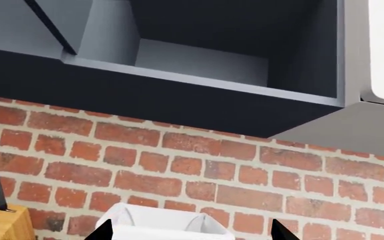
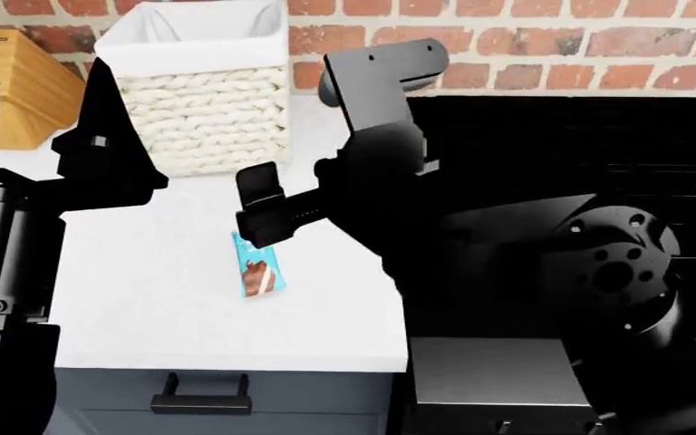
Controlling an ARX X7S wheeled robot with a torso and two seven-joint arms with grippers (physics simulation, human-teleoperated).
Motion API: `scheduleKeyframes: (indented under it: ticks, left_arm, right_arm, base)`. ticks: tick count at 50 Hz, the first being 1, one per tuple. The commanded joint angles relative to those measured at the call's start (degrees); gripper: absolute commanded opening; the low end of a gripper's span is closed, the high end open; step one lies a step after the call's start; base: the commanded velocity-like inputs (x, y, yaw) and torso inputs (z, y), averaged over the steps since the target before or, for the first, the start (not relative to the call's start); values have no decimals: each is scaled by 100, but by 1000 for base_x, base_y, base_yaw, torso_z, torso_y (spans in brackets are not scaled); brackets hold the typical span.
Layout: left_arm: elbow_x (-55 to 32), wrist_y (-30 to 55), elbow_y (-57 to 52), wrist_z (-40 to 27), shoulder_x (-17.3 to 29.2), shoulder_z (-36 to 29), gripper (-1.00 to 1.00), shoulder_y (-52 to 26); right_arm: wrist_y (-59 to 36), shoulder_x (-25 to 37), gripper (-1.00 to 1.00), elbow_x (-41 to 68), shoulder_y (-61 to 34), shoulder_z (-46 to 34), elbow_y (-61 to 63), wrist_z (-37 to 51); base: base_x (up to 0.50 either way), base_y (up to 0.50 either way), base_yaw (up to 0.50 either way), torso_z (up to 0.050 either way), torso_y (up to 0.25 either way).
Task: Pick the boxed food and bar from the counter and place them in the cabinets closest to them.
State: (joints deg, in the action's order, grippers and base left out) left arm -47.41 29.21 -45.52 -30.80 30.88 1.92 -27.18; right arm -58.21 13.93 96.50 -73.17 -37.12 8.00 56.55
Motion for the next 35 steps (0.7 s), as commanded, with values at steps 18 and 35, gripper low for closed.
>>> scheduleKeyframes:
  ticks: [18,35]
  left_arm:
    - [-64,-26,23,-25,37,-1,100,-8]
    - [-71,-61,46,-9,54,-21,100,7]
  right_arm:
    - [175,-511,100,-315,244,-526,-1086,-485]
    - [277,-709,100,-510,371,-808,-1578,-808]
  base:
    - [0,0,0,0,0]
    - [0,0,0,0,0]
